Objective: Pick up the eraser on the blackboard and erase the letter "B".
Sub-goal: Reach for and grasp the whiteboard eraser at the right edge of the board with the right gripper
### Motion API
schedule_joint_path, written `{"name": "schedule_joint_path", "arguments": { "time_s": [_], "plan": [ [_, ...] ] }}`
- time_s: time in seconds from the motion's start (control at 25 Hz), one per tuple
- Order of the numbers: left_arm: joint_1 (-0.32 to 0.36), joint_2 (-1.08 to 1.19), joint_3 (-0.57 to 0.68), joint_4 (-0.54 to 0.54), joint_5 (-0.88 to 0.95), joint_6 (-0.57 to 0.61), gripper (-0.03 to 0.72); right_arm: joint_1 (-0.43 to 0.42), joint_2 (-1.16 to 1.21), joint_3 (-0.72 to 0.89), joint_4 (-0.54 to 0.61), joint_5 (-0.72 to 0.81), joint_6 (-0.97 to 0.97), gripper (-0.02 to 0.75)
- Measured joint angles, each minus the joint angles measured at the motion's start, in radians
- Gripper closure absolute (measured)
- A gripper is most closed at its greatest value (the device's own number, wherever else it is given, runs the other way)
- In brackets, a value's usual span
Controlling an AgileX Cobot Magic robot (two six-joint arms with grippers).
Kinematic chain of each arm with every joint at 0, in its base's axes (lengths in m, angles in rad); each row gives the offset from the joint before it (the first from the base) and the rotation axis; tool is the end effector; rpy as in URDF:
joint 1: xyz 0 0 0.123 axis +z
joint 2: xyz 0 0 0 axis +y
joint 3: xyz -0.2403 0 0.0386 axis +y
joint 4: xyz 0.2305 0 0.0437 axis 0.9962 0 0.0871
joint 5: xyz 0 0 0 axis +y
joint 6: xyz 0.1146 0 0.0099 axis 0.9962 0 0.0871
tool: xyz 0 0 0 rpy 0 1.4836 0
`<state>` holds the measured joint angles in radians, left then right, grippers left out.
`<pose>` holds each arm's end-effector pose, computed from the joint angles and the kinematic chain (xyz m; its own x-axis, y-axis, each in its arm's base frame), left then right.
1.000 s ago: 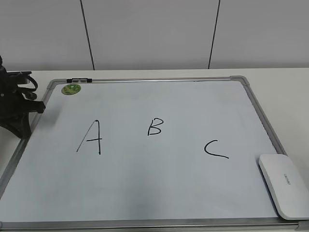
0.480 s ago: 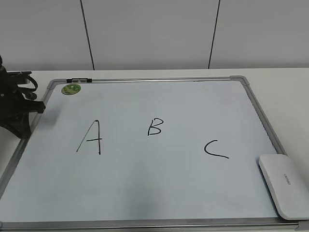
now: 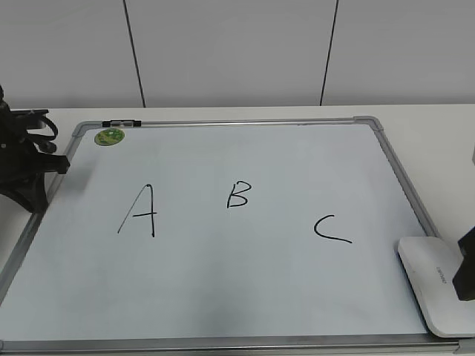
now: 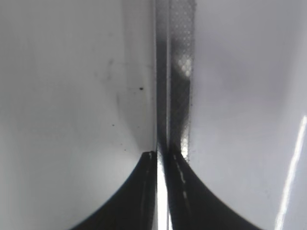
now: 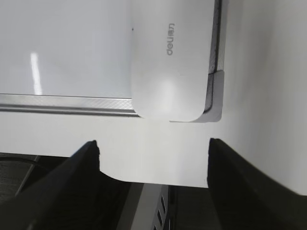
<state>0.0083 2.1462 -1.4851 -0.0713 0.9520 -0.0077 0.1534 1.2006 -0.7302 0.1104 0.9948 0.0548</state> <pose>0.3771 -0.0035 0.0819 -0.9974 -0.0573 -0.0432 -0.0546 0.9967 -0.0602 0.1925 0.0405 0.1831 -0.9825 -0.0362 -0.1826 -0.0574 0.9920 0.1124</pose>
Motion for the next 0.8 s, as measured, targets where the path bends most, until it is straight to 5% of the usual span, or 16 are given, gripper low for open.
{"name": "schedule_joint_path", "arguments": {
  "time_s": [0.8],
  "plan": [
    [0.000,0.000,0.000,0.000,0.000,0.000,0.634,0.046,0.354,-0.144,-0.098,-0.078,0.110,0.206]
  ]
}}
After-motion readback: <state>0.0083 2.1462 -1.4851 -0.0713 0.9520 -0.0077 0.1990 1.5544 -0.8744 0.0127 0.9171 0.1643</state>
